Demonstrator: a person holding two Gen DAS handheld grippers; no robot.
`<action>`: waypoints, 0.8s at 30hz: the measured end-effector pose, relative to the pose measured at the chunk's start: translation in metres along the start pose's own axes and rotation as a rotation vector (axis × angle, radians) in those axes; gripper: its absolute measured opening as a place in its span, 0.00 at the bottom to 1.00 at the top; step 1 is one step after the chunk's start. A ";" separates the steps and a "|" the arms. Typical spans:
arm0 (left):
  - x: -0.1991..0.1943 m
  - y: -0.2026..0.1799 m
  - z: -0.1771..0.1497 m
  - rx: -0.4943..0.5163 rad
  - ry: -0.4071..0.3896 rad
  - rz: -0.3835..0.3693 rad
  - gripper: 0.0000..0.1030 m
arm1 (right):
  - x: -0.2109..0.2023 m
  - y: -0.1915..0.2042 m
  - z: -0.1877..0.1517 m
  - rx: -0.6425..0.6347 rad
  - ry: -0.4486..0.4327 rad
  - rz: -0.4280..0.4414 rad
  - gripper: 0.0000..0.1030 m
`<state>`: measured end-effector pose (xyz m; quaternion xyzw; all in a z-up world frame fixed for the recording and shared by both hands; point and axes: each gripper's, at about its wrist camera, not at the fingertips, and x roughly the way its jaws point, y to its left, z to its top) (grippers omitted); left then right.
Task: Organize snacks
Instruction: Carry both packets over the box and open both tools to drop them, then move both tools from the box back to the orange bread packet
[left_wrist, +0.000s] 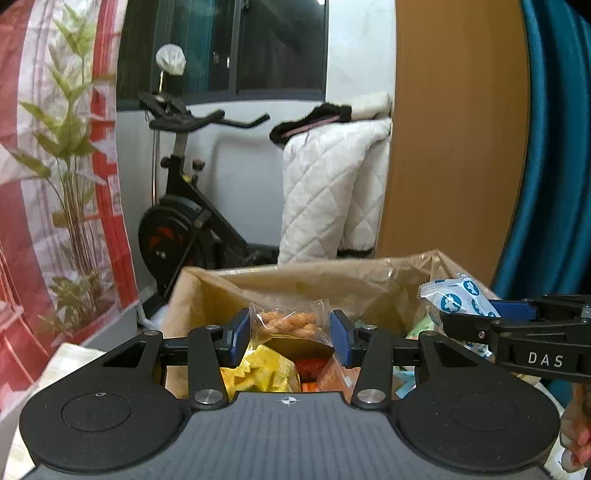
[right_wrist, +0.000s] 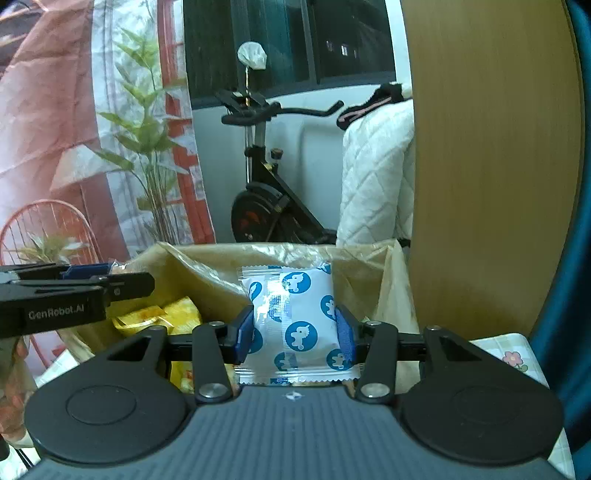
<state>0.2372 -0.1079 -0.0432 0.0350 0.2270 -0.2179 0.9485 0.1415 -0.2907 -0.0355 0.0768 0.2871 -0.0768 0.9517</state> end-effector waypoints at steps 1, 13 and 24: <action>0.002 0.000 -0.002 0.001 0.009 -0.002 0.48 | 0.003 -0.001 -0.002 0.001 0.006 -0.001 0.46; -0.019 0.002 -0.014 0.009 0.024 -0.016 0.62 | -0.022 0.007 -0.011 -0.023 -0.019 0.016 0.63; -0.073 0.005 -0.031 -0.011 -0.003 -0.033 0.62 | -0.072 0.031 -0.032 -0.095 -0.061 0.042 0.71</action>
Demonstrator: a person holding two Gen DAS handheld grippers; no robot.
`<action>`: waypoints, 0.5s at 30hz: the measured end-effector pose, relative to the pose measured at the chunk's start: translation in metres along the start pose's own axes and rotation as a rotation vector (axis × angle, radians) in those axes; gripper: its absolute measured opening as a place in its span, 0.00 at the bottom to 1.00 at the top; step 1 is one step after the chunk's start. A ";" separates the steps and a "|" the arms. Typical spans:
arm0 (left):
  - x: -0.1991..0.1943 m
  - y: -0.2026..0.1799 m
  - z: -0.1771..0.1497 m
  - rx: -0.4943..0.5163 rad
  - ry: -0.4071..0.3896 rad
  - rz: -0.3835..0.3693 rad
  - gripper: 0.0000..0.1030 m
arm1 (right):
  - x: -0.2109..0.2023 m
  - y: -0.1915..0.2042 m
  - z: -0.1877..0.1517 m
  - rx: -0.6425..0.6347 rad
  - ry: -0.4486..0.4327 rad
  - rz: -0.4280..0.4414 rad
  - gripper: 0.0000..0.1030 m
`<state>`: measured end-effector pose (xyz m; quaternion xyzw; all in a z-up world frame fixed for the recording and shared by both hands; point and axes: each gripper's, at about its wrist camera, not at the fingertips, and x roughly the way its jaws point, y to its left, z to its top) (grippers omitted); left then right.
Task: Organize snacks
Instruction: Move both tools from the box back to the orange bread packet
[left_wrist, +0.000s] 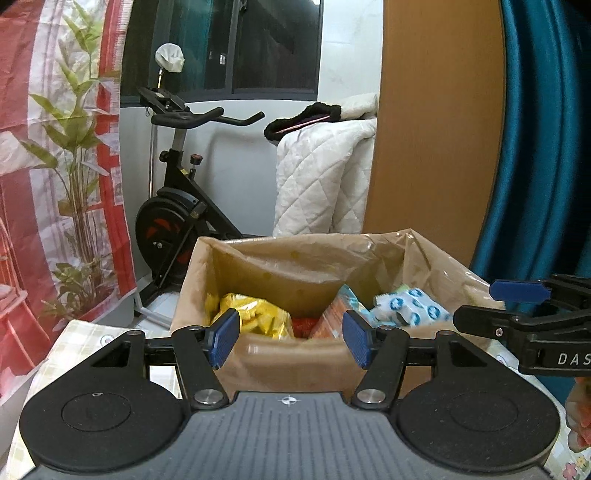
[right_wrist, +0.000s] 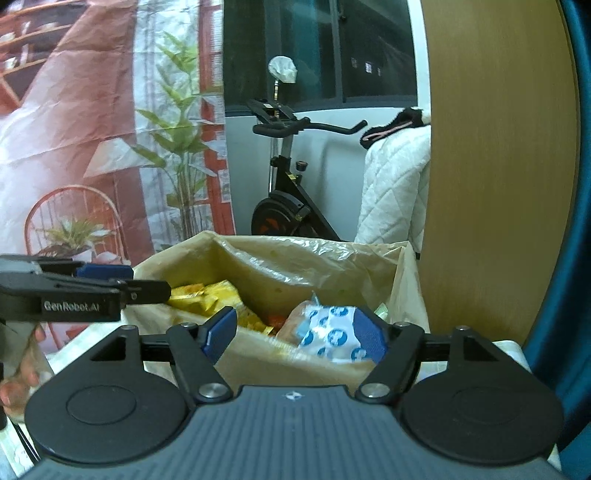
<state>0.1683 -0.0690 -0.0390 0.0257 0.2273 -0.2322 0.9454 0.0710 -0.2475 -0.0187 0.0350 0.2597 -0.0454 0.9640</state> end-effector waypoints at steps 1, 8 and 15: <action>-0.004 0.000 -0.004 -0.004 -0.001 -0.001 0.62 | -0.004 0.002 -0.003 -0.008 -0.001 0.001 0.71; -0.023 -0.004 -0.031 -0.022 0.005 0.000 0.62 | -0.020 0.006 -0.029 -0.015 0.021 0.037 0.71; -0.027 -0.001 -0.059 -0.042 0.046 0.018 0.62 | -0.017 0.007 -0.061 0.007 0.093 0.053 0.71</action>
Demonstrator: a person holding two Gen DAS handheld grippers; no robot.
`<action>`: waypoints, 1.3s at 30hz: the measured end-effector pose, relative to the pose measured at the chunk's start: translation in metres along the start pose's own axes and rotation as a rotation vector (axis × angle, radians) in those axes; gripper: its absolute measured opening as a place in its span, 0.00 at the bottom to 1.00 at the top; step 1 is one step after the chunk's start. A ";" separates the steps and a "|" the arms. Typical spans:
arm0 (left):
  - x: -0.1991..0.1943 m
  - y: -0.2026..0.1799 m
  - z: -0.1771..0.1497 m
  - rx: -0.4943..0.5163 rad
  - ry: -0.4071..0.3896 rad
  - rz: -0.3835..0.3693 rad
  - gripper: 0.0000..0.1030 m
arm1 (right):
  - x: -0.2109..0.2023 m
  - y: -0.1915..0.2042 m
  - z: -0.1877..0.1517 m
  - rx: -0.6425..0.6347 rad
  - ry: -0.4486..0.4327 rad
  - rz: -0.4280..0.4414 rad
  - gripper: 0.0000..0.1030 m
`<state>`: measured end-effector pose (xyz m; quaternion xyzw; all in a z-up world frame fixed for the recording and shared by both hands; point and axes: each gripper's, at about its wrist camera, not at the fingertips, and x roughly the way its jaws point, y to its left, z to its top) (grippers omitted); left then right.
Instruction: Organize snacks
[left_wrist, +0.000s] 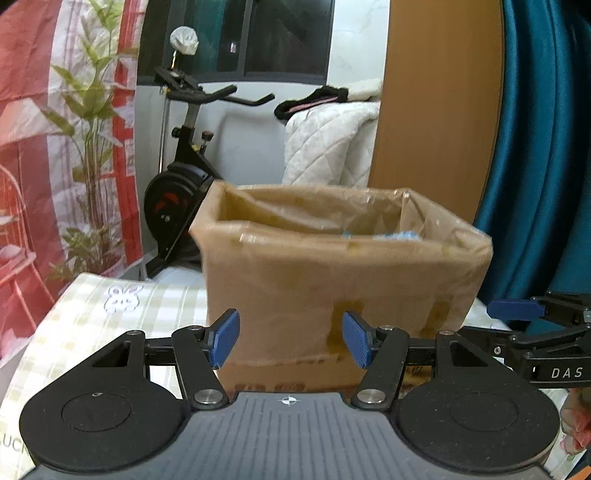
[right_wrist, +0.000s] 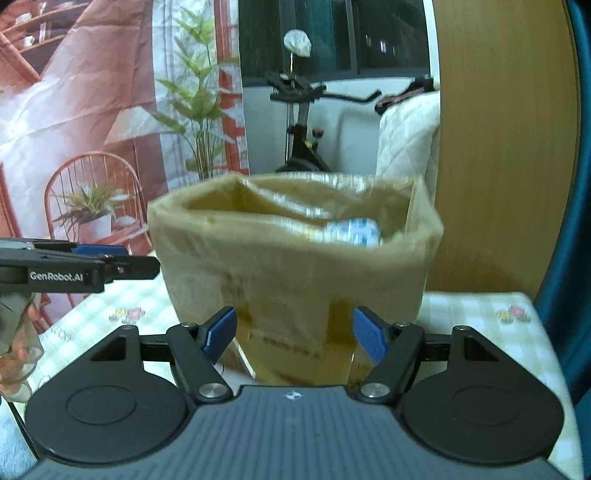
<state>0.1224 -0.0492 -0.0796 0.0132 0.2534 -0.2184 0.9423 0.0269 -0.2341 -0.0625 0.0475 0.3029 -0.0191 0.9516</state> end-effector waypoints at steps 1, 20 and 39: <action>0.001 0.001 -0.004 0.000 0.006 0.008 0.62 | 0.002 0.000 -0.005 0.006 0.013 -0.001 0.71; 0.019 0.028 -0.059 -0.091 0.151 0.057 0.62 | 0.038 -0.011 -0.082 0.140 0.212 -0.044 0.70; 0.025 0.024 -0.078 -0.102 0.205 0.029 0.62 | 0.035 -0.019 -0.107 0.132 0.246 -0.049 0.69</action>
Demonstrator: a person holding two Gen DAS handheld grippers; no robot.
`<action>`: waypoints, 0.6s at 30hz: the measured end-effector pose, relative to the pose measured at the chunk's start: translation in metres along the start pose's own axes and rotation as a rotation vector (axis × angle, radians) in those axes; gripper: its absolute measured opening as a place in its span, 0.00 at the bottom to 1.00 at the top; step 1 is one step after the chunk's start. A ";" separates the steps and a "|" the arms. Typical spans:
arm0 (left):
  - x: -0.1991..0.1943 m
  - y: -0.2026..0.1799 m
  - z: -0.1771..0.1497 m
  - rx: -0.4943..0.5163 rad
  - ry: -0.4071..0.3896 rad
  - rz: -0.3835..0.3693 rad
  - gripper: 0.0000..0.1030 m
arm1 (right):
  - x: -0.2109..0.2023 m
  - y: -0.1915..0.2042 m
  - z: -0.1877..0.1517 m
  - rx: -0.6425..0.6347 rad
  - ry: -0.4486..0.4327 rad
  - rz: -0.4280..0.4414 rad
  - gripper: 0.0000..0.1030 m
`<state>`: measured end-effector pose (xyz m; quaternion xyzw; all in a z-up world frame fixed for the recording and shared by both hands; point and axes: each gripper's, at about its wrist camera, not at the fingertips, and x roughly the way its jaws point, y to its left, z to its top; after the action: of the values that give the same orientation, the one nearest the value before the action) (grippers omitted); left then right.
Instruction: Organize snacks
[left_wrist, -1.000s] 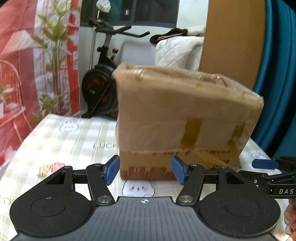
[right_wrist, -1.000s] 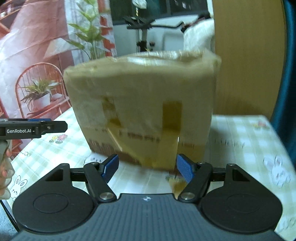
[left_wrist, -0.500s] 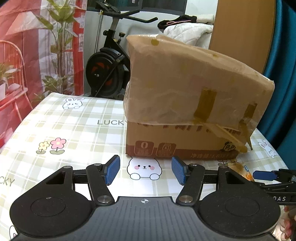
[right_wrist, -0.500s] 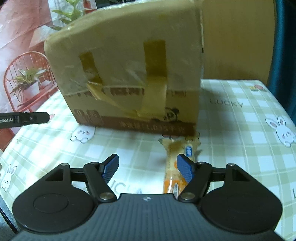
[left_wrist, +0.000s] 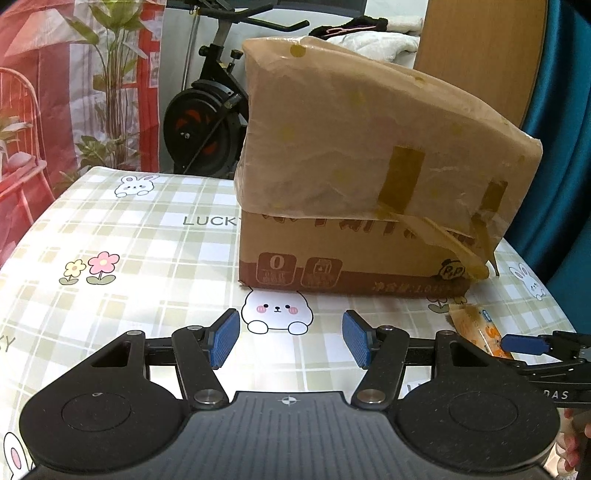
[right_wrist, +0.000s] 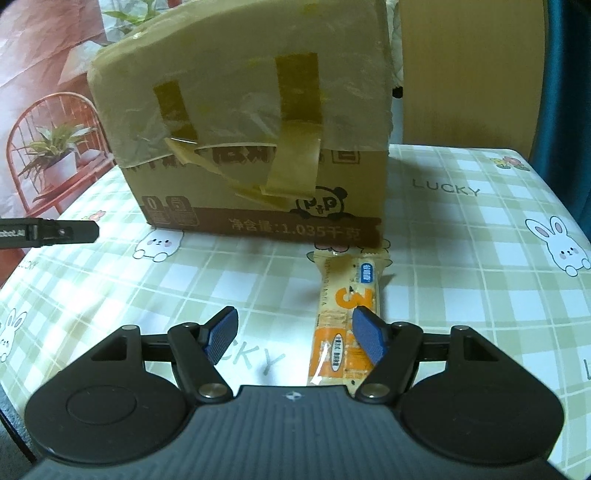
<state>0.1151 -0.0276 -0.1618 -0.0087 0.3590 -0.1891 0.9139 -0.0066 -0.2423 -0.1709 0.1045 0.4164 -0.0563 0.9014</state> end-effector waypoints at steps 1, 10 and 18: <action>0.001 0.000 0.000 0.000 0.001 -0.001 0.62 | -0.001 0.001 0.000 -0.004 -0.003 0.006 0.69; 0.001 -0.001 -0.005 0.004 0.006 -0.022 0.62 | -0.010 -0.009 -0.003 0.002 -0.020 -0.043 0.69; 0.002 -0.001 -0.007 0.009 0.011 -0.025 0.62 | 0.004 -0.004 -0.007 0.097 0.092 0.018 0.67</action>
<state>0.1111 -0.0287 -0.1678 -0.0079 0.3631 -0.2023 0.9095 -0.0096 -0.2450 -0.1793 0.1544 0.4534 -0.0635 0.8755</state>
